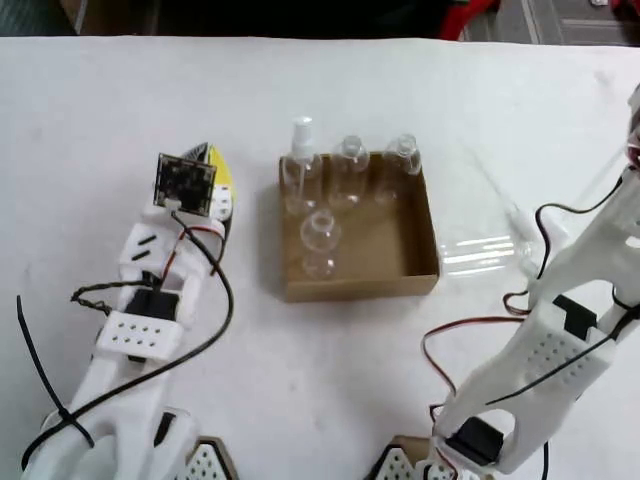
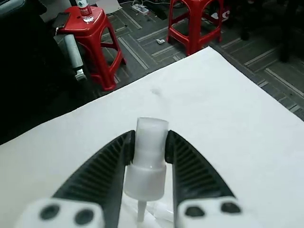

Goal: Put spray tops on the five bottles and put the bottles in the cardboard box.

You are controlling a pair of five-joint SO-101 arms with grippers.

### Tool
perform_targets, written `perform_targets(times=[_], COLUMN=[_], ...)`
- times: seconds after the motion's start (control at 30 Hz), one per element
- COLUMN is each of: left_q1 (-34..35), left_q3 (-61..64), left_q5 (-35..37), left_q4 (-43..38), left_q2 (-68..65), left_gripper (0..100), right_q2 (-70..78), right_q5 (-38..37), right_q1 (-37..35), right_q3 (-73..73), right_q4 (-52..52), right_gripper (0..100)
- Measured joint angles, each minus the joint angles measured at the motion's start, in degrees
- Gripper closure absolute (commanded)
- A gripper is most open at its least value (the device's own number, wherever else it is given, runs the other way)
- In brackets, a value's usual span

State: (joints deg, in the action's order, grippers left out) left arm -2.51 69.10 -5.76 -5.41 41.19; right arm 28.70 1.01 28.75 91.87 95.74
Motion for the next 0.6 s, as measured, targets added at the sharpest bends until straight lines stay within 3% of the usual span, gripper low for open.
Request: perform_targets(times=[0.47,0.6], left_q1=[0.00,0.00], left_q3=[0.00,0.00], left_q5=[0.00,0.00], left_q4=[0.00,0.00], left_q2=[0.00,0.00], left_gripper=[98,98], right_q2=[-15.47,-22.86], right_q5=[-4.75,-6.42], right_q1=[0.00,-2.90], right_q3=[0.18,-0.26], right_q4=[1.58,1.67], right_gripper=[98.3,98.3])
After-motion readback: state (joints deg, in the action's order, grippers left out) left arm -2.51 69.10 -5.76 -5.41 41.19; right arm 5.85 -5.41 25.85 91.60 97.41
